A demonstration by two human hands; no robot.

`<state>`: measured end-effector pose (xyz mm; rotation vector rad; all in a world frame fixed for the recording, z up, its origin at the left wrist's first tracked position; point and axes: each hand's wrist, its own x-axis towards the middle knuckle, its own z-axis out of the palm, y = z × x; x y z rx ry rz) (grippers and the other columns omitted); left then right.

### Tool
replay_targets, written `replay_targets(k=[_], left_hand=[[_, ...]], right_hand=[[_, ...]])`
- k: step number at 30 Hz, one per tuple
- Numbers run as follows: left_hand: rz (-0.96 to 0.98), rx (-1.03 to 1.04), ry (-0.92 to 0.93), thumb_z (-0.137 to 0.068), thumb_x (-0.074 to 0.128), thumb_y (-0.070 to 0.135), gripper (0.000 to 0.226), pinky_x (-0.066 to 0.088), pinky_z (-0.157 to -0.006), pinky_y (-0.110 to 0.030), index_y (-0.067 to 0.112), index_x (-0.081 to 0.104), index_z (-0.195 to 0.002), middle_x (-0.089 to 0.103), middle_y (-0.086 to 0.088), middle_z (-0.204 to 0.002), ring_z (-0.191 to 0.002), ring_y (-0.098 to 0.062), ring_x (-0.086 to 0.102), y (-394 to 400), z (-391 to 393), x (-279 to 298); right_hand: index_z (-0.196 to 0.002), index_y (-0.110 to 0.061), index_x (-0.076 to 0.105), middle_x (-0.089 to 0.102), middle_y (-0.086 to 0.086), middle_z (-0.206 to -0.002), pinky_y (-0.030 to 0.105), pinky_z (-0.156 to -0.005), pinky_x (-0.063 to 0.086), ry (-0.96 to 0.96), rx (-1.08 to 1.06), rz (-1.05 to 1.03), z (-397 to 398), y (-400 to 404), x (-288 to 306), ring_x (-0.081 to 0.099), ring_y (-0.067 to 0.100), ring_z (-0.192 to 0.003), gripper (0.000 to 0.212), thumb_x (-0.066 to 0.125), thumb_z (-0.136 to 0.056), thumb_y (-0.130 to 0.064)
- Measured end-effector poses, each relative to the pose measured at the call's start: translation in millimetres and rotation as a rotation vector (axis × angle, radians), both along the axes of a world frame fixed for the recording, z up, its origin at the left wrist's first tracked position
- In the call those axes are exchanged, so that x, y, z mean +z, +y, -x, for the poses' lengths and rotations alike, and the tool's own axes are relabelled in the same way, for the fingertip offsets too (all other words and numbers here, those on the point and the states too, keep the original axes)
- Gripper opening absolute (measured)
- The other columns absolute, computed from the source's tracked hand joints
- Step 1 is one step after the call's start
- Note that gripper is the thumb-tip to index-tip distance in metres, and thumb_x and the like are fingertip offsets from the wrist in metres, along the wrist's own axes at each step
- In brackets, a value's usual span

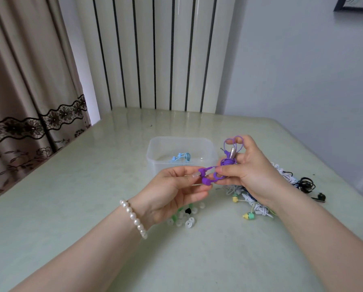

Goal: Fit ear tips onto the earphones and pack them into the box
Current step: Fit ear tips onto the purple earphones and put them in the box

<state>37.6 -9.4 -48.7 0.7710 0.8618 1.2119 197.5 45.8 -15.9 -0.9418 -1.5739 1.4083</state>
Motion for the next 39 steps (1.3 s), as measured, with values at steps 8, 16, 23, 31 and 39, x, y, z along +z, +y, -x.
replay_targets(k=[8,16,23,31,39], left_hand=[[0.046,0.029,0.082,-0.088,0.051,0.001,0.015,0.054,-0.052,-0.018,0.002,0.065,-0.093,0.068,-0.006,-0.069,-0.057,-0.01,0.065,0,0,-2],[0.043,0.018,0.074,-0.087,0.052,0.001,0.015,0.055,-0.054,-0.02,0.0,0.067,-0.088,0.071,-0.012,-0.074,-0.06,-0.015,0.069,-3,-2,1],[-0.072,0.209,0.313,-0.089,0.052,0.003,0.012,0.055,-0.056,-0.022,-0.001,0.064,-0.089,0.069,-0.013,-0.081,-0.06,-0.016,0.067,5,21,6],[-0.093,0.304,0.808,-0.08,0.067,0.005,0.009,0.044,-0.051,-0.011,0.012,0.07,-0.075,0.066,0.01,-0.058,-0.051,0.001,0.056,11,47,1],[-0.185,0.198,1.362,-0.078,0.069,0.007,0.012,0.041,-0.062,-0.004,0.015,0.074,-0.085,0.063,0.011,-0.071,-0.068,0.0,0.056,14,44,-15]], right_hand=[[-0.078,-0.01,0.066,0.064,0.004,-0.069,0.029,-0.052,0.055,-0.216,0.143,-0.13,2,-9,0,0.062,0.014,-0.058,0.012,0.074,-0.07,-0.005],[-0.08,-0.017,0.07,0.069,0.011,-0.075,0.031,-0.071,0.053,-0.316,0.177,-0.263,4,-3,-9,0.063,0.012,-0.065,0.013,0.068,-0.078,-0.004],[-0.074,-0.01,0.065,0.06,0.004,-0.068,0.022,-0.057,0.05,-0.098,0.078,-0.207,-6,8,0,0.059,0.014,-0.054,0.005,0.068,-0.072,-0.006],[-0.075,-0.004,0.066,0.058,0.001,-0.053,0.016,-0.044,0.045,-0.242,0.117,-0.168,-26,17,14,0.053,0.011,-0.045,0.013,0.069,-0.067,-0.014],[-0.067,-0.014,0.066,0.06,-0.005,-0.051,0.02,-0.044,0.041,-0.602,0.169,-0.19,-16,21,-8,0.047,0.009,-0.038,0.015,0.069,-0.077,-0.003]])
